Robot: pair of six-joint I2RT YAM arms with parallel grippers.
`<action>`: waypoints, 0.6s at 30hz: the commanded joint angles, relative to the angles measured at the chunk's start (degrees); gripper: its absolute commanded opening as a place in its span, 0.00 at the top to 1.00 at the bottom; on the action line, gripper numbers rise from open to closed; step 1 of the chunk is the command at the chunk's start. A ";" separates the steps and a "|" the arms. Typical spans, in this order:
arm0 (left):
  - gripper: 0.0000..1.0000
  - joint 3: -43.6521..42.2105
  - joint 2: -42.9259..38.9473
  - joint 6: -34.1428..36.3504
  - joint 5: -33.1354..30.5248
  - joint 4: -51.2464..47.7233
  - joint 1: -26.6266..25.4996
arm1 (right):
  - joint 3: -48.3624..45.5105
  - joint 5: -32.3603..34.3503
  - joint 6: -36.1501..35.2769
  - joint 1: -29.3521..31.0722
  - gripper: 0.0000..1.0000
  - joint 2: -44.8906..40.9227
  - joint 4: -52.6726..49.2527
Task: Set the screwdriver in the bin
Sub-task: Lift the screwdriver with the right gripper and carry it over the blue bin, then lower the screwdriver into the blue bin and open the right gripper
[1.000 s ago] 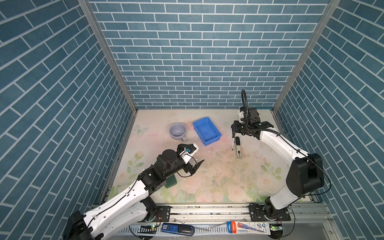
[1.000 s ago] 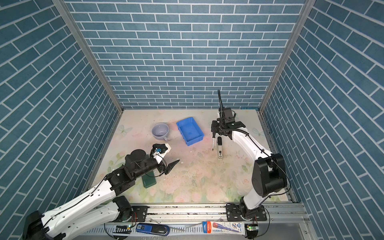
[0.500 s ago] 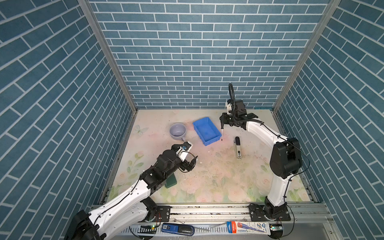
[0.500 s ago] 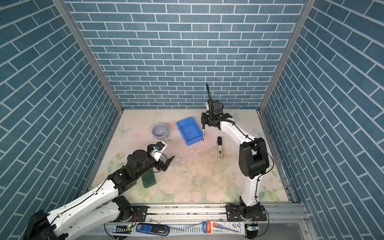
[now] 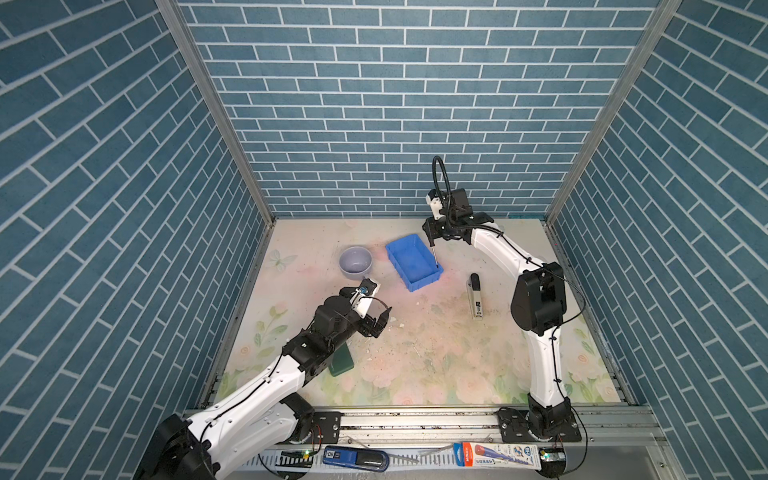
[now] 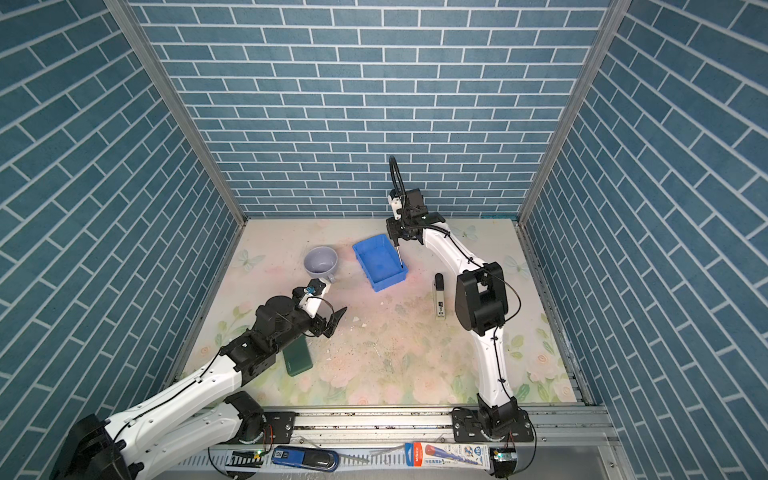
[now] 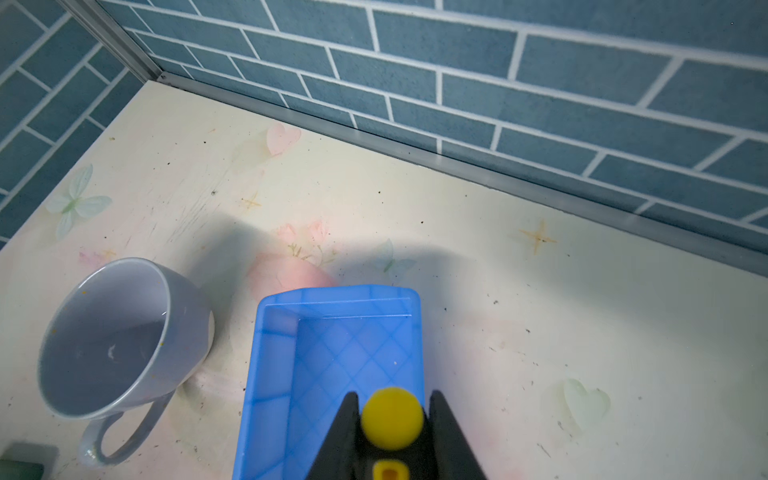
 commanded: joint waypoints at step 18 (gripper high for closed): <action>0.00 -0.47 0.74 -0.75 1.73 1.13 0.22 | 10.01 -1.71 -20.43 5.95 0.91 12.52 -4.42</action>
